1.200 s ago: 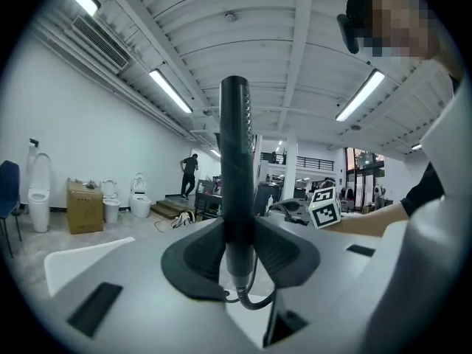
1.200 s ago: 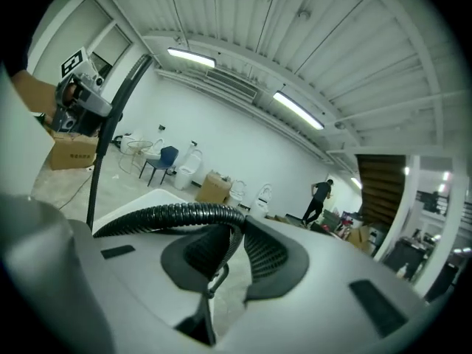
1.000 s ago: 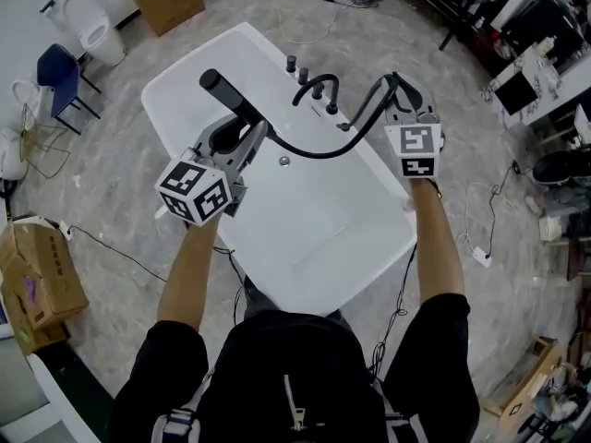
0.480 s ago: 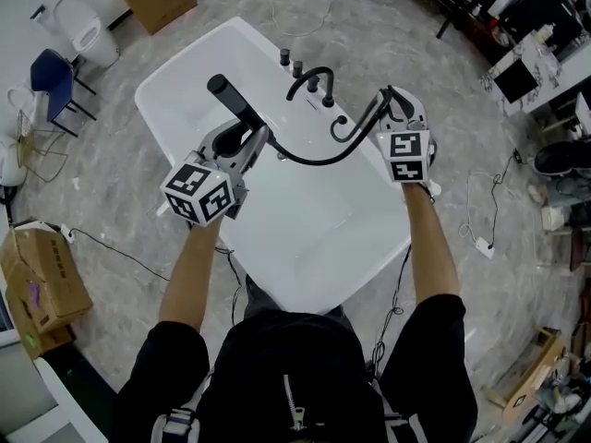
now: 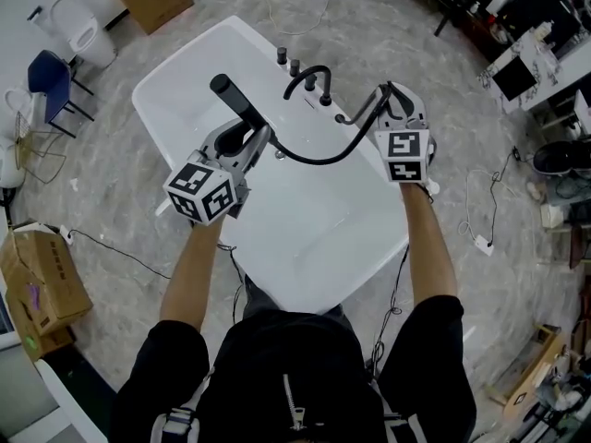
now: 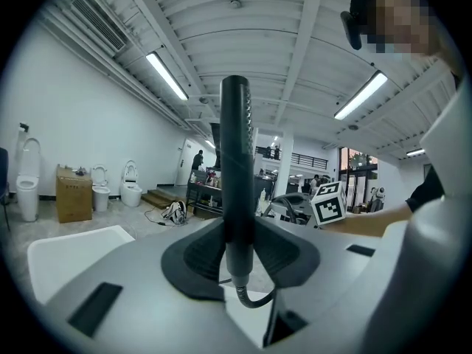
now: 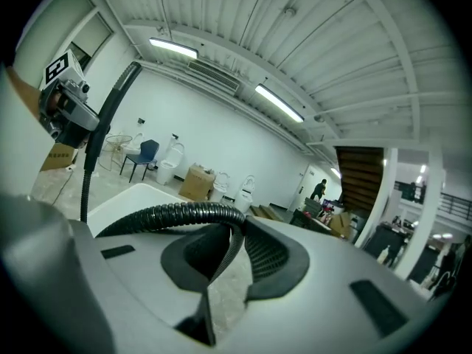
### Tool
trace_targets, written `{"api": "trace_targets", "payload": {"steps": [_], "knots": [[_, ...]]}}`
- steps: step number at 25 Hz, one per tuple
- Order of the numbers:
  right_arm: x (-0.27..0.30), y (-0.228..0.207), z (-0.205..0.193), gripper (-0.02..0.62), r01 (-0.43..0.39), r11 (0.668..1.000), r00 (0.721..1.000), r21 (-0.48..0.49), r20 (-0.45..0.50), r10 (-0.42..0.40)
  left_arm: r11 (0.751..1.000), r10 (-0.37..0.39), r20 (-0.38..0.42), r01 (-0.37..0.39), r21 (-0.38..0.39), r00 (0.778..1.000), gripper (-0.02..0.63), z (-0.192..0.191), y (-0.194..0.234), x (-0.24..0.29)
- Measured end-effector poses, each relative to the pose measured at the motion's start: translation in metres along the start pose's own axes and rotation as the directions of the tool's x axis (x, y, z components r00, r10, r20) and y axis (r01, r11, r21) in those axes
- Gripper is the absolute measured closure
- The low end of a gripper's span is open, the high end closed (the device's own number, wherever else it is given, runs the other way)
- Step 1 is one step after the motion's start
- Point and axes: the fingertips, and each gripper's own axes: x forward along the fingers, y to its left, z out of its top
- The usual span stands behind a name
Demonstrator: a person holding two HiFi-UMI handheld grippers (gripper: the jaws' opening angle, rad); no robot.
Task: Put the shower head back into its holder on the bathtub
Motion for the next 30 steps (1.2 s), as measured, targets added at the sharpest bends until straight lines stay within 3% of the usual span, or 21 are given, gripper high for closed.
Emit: {"api": "trace_targets", "payload": {"steps": [6,14,30], "knots": [[0.006,0.015,-0.040,0.525,-0.028,0.998,0.998,0.058,-0.059,0.031,1.000,0.008,-0.036,-0.007,0.004,0.999,0.471,-0.017,0.002,0.002],[0.006,0.007,-0.032,0.525,-0.019,0.998,0.999,0.062,-0.037,0.022,1.000,-0.005,-0.028,0.005,-0.001,1.000,0.471,-0.018,0.001,0.005],[0.017,0.037,-0.091,0.523,-0.069,0.991,0.986,0.115,-0.144,0.085,1.000,0.001,-0.061,-0.002,-0.004,0.998,0.471,-0.041,0.007,0.009]]}}
